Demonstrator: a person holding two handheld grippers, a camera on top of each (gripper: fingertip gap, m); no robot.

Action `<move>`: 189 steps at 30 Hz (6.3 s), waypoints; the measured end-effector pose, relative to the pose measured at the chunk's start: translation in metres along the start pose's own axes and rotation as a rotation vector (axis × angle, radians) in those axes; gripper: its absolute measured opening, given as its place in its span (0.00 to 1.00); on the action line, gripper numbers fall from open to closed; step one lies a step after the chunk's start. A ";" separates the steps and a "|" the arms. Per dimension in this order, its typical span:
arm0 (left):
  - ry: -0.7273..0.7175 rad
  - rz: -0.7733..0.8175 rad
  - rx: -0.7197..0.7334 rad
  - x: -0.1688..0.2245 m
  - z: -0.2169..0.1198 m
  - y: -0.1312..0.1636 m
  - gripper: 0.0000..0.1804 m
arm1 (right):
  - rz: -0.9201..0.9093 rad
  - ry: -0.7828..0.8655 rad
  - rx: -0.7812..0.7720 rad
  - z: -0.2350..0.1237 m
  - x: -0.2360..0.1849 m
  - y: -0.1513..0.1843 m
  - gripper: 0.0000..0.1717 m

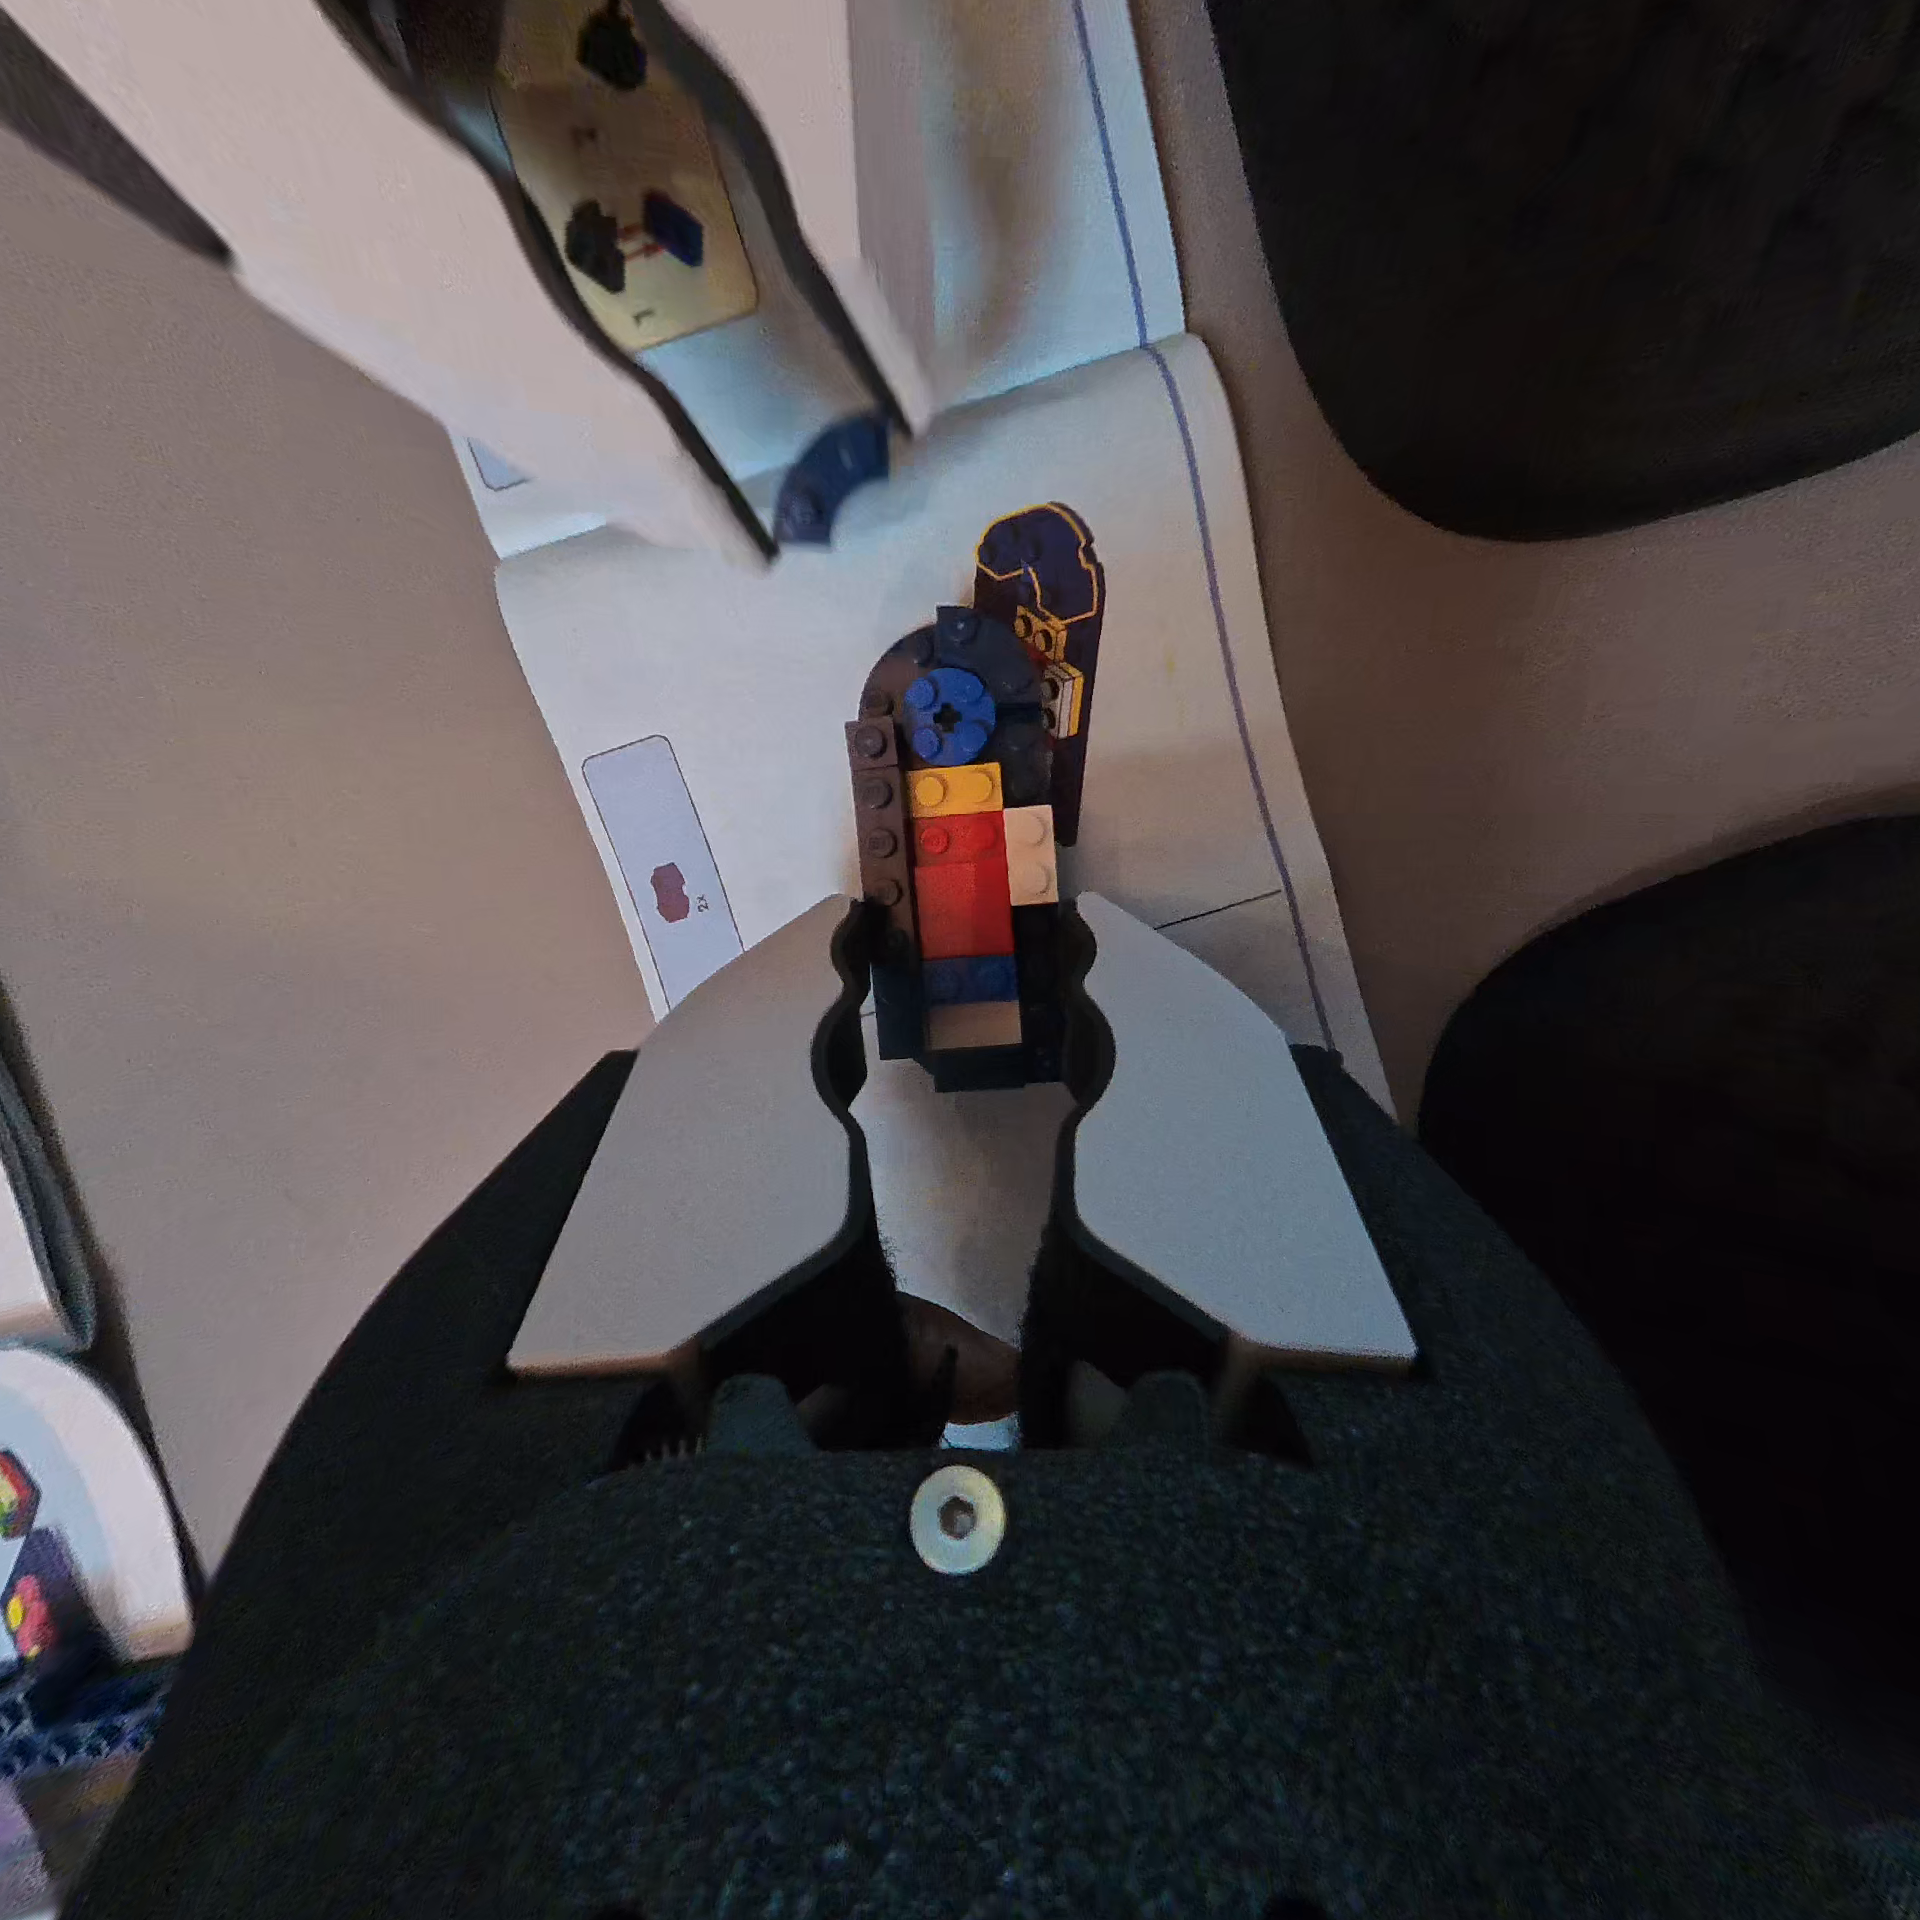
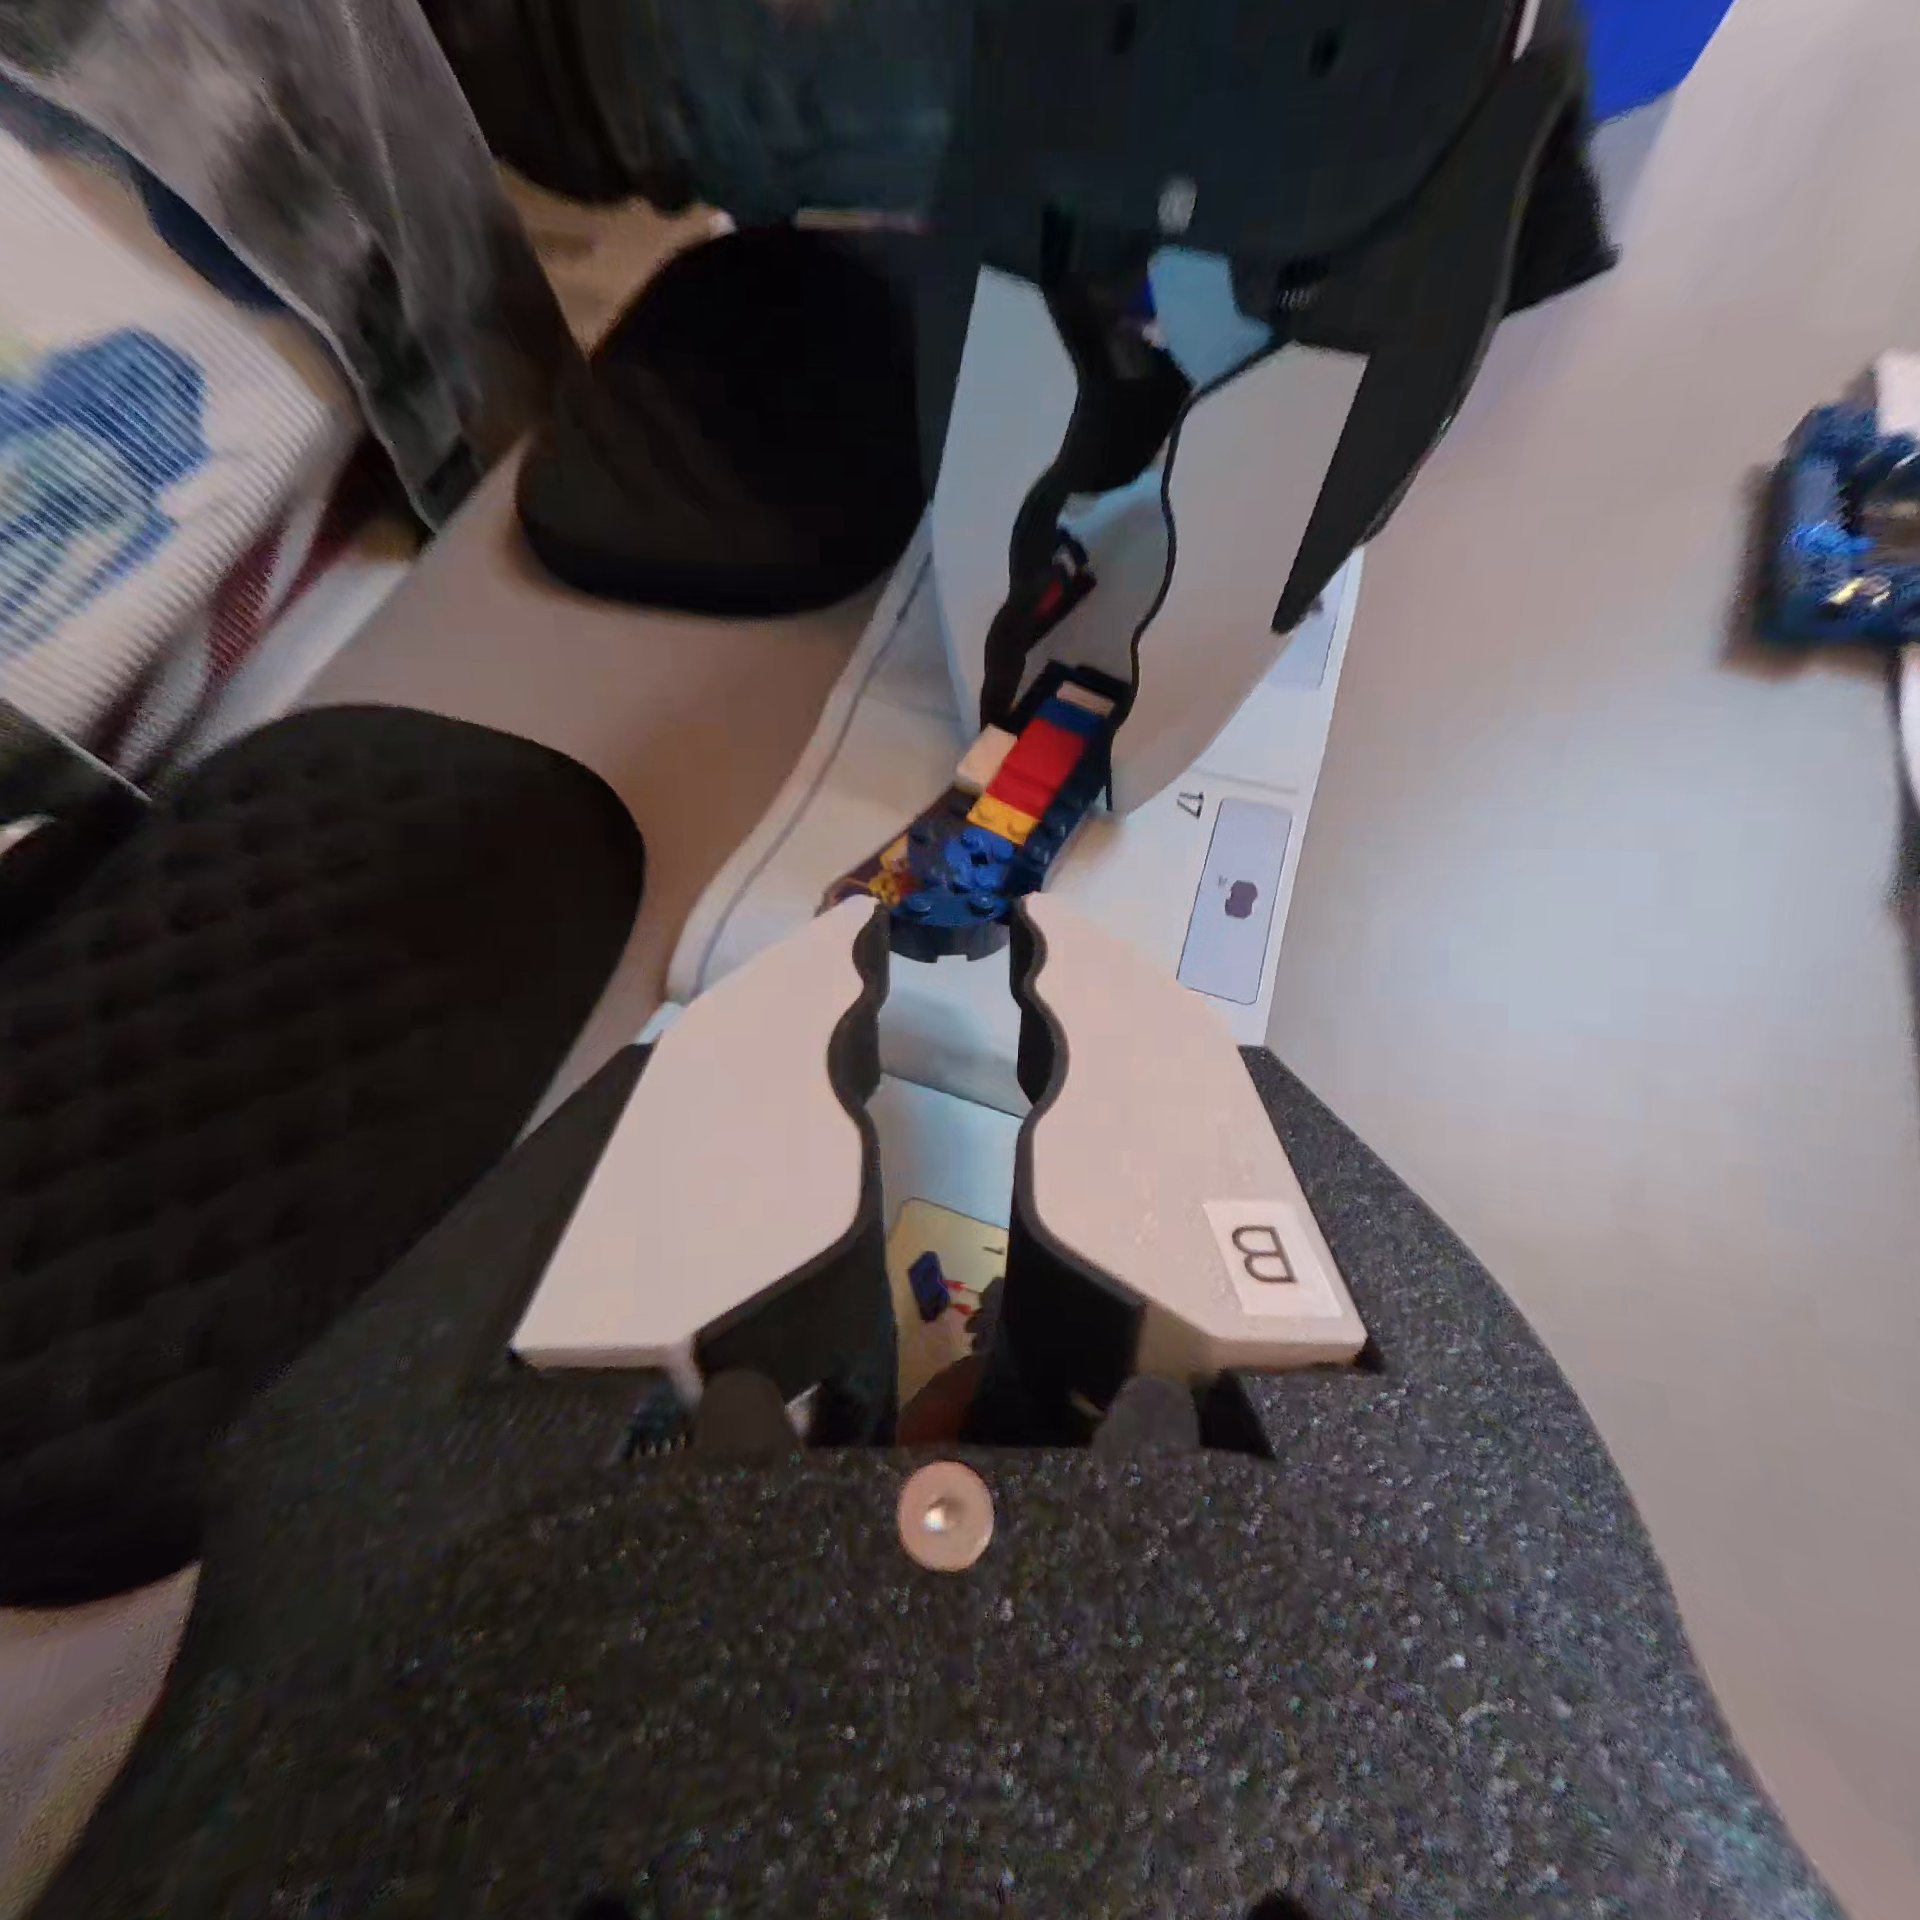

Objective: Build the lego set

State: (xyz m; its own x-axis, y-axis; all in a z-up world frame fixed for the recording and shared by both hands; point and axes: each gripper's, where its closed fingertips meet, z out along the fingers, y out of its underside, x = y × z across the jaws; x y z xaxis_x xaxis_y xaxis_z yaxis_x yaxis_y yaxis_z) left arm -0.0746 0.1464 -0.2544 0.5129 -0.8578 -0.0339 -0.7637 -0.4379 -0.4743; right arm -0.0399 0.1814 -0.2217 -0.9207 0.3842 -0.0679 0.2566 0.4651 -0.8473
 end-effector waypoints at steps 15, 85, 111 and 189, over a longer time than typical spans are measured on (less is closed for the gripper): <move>-0.031 0.053 0.214 0.001 0.001 -0.006 0.19 | -0.037 -0.091 -0.024 0.018 0.002 0.003 0.13; 0.571 -0.705 1.635 0.009 -0.151 -0.108 0.05 | -0.277 0.322 0.334 -0.039 -0.012 -0.144 0.18; -0.190 -0.360 0.458 0.007 -0.022 -0.029 0.31 | -0.023 0.049 -0.212 0.007 0.005 0.002 0.13; -0.140 -1.013 1.450 -0.046 -0.116 -0.068 0.05 | -0.148 0.936 0.073 -0.035 0.045 -0.099 0.07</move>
State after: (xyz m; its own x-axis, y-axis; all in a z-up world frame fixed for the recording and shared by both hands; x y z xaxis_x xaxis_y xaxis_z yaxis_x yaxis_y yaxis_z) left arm -0.0921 0.1847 -0.1187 0.6051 -0.3664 0.7068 0.7303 -0.0980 -0.6761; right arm -0.0961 0.1805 -0.1225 -0.3246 0.8232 0.4659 0.1076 0.5215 -0.8465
